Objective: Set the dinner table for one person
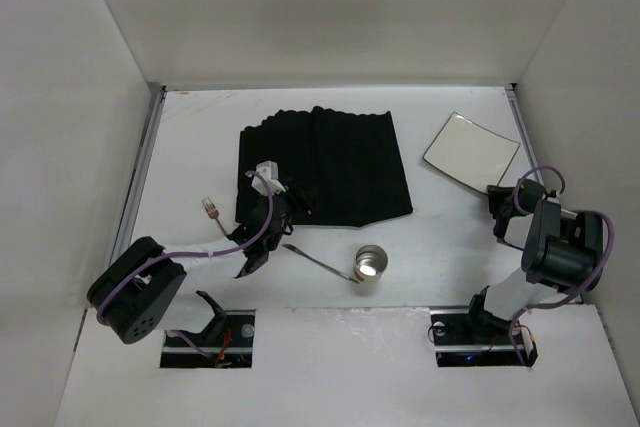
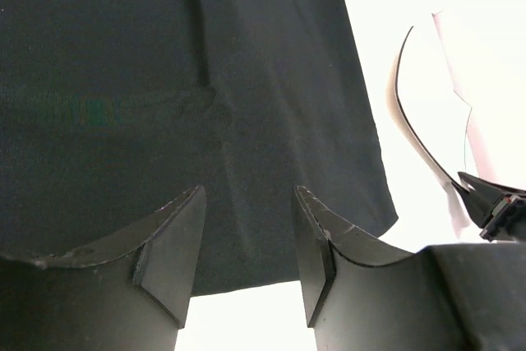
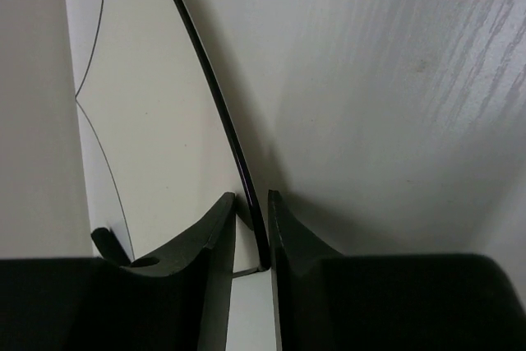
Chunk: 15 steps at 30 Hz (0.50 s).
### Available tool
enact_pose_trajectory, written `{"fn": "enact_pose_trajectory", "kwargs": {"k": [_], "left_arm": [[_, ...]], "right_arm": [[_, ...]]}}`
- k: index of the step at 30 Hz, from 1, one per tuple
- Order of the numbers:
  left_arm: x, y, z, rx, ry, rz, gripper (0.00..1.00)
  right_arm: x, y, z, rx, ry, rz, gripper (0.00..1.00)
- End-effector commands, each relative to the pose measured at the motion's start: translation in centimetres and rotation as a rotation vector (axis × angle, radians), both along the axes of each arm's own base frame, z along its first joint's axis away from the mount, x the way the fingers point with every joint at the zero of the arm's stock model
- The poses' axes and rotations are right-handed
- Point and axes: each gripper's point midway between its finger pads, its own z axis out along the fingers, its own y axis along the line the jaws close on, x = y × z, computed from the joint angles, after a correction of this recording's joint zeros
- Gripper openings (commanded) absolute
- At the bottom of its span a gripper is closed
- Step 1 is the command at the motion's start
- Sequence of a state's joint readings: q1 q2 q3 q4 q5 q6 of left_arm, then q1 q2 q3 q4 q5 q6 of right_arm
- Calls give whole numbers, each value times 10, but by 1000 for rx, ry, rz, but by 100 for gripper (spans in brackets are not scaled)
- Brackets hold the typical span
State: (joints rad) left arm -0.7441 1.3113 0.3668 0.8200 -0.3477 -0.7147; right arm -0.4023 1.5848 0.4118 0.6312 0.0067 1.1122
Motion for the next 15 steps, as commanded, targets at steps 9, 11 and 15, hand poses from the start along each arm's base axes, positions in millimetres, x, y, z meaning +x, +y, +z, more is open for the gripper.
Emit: {"fn": "enact_pose_trajectory", "kwargs": {"k": [9, 11, 15], "left_arm": [[6, 3, 11, -29, -52, 17, 44], [7, 3, 11, -29, -52, 17, 44], [7, 3, 8, -30, -43, 18, 44]], "right_arm": [[12, 4, 26, -11, -135, 4, 3], [3, 12, 21, 5, -133, 15, 3], [-12, 29, 13, 17, -98, 43, 5]]}}
